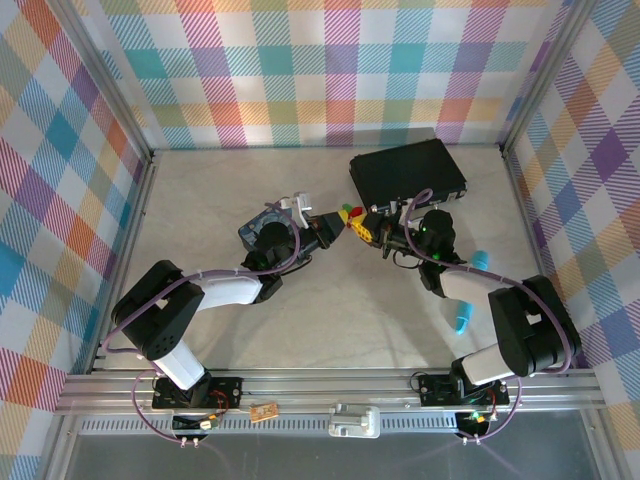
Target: Unlock a padlock with a key
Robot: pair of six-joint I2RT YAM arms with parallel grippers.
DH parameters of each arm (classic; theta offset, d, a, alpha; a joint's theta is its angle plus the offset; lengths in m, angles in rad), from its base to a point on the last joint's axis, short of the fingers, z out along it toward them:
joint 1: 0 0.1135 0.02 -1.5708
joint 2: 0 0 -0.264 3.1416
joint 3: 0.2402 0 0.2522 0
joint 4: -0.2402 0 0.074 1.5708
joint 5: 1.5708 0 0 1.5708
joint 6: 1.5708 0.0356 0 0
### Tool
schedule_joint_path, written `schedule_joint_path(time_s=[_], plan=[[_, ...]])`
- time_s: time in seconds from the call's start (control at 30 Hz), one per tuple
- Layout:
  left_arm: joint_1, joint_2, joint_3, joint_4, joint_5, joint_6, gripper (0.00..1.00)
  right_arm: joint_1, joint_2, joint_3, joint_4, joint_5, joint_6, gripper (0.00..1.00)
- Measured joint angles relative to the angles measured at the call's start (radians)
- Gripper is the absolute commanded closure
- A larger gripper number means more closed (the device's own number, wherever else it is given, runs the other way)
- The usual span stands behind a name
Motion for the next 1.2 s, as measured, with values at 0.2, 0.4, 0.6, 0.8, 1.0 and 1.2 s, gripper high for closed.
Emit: schedule_joint_path(time_s=[0.2,0.4,0.6,0.8,1.0,1.2], plan=[[0.002,0.000,0.003,-0.010,0.001,-0.104,0.33,0.000,-0.043,0.000,-0.138,0.031,-0.128,1.00],[0.004,0.000,0.026,-0.037,0.001,-0.244,0.33,0.000,-0.177,0.026,-0.352,0.085,-0.306,1.00],[0.003,0.048,0.061,-0.029,0.000,-0.369,0.42,0.000,-0.228,0.044,-0.426,0.123,-0.404,1.00],[-0.011,0.082,0.082,-0.031,0.000,-0.435,0.55,0.000,-0.225,0.044,-0.438,0.135,-0.441,1.00],[-0.018,0.082,0.092,-0.033,-0.006,-0.456,0.65,0.006,-0.206,0.044,-0.418,0.148,-0.457,1.00],[-0.022,0.082,0.092,-0.039,-0.015,-0.468,0.84,0.011,-0.204,0.034,-0.375,0.166,-0.470,1.00]])
